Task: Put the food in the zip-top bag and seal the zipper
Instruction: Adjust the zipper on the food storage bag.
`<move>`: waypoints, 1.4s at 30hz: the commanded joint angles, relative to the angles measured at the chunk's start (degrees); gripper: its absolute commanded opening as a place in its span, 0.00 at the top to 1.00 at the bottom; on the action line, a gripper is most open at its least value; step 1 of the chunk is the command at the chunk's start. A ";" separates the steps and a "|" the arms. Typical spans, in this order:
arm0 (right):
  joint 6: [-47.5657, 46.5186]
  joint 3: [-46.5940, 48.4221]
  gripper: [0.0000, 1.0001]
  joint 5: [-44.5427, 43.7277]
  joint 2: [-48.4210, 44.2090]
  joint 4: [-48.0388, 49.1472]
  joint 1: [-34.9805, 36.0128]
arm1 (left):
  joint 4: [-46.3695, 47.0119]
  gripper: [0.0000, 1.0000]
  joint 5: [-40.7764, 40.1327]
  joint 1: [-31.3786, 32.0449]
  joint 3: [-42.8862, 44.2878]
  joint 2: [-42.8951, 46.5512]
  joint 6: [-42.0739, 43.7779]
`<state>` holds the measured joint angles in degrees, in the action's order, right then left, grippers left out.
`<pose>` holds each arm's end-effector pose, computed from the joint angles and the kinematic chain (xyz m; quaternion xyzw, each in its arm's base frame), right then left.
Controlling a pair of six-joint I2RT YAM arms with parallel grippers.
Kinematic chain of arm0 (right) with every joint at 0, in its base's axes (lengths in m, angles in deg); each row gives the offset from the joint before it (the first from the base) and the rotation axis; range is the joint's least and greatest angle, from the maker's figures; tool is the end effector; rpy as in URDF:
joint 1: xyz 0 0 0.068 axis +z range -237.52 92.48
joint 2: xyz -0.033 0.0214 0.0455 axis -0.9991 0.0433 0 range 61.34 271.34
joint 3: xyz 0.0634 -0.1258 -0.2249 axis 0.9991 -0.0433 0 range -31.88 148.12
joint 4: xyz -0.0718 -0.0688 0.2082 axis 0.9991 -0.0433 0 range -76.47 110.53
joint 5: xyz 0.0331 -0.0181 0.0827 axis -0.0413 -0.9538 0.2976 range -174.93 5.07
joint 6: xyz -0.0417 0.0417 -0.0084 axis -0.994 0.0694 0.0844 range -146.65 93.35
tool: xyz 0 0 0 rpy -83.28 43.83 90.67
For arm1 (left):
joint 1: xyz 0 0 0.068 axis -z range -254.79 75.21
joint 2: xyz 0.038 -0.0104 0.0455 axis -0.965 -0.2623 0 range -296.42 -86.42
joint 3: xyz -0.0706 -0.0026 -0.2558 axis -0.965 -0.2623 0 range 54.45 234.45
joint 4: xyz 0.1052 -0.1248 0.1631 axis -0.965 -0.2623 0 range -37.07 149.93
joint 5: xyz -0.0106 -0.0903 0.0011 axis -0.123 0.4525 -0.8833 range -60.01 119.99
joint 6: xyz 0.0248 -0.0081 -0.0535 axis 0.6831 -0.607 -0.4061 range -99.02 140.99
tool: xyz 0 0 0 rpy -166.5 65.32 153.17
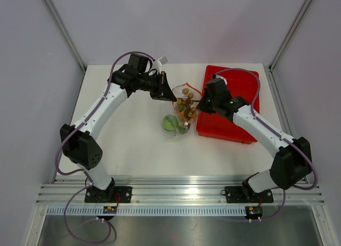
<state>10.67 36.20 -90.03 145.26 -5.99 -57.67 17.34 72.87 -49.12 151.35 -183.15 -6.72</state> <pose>0.2620 0.1459 0.2891 0.0775 0.9108 0.1892 0.3586 0.2936 -0.1740 0.3572 0.1323 0.8542 -0.4675 0.1853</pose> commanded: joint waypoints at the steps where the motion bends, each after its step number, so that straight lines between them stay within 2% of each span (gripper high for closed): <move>1: -1.28 7.05 1.00 0.88 -5.24 -2.82 0.91 | -1.17 1.00 -0.60 -3.78 0.48 2.95 2.30; 5: -1.64 11.55 1.00 1.67 -5.79 -5.20 4.51 | -3.81 1.00 -4.19 -7.82 2.67 4.09 3.44; 10: -0.50 9.45 1.00 4.14 1.13 -3.28 7.95 | -4.61 1.00 -7.36 -7.74 2.24 4.62 4.41; 13: -0.14 7.16 1.00 1.25 5.44 -1.78 8.04 | -6.27 1.00 -14.03 -7.57 -1.18 3.31 6.43; 17: -1.89 12.51 1.00 -0.26 8.72 -6.34 8.21 | -9.35 1.00 -17.38 -7.57 -1.90 2.68 7.58; 21: -3.22 20.23 1.00 -2.37 6.09 -8.28 9.18 | -11.46 1.00 -19.22 -6.78 5.54 6.89 7.31; 25: -3.13 22.54 1.00 -1.23 3.36 -7.84 9.44 | -13.40 1.00 -22.04 -5.46 10.85 9.80 7.75; 27: -2.96 21.58 1.00 -0.78 3.44 -7.67 9.53 | -12.61 1.00 -22.13 -5.11 10.07 10.33 7.58; 30: -2.43 17.11 1.00 -1.14 5.19 -6.70 9.53 | -10.07 1.00 -20.82 -4.32 4.36 9.63 6.53; 31: -2.43 15.53 1.00 -1.31 6.85 -5.22 9.53 | -8.93 1.00 -20.38 -3.88 0.00 8.93 6.26; 34: -3.13 13.84 1.00 -3.94 12.47 -8.25 9.62 | -7.15 1.00 -22.48 -2.12 -3.82 5.17 5.99; 37: -3.04 15.51 1.00 -3.25 12.42 -9.78 9.79 | -10.75 1.00 -21.87 -1.59 -1.73 3.04 6.87; 42: -4.71 19.90 1.00 -4.74 5.30 -9.86 9.97 | -13.22 1.00 -29.16 0.34 8.45 8.92 7.23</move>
<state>7.61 50.49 -92.06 158.70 -16.73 -48.62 3.31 48.08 -49.60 150.48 -182.21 -0.21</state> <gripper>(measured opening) 0.011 0.005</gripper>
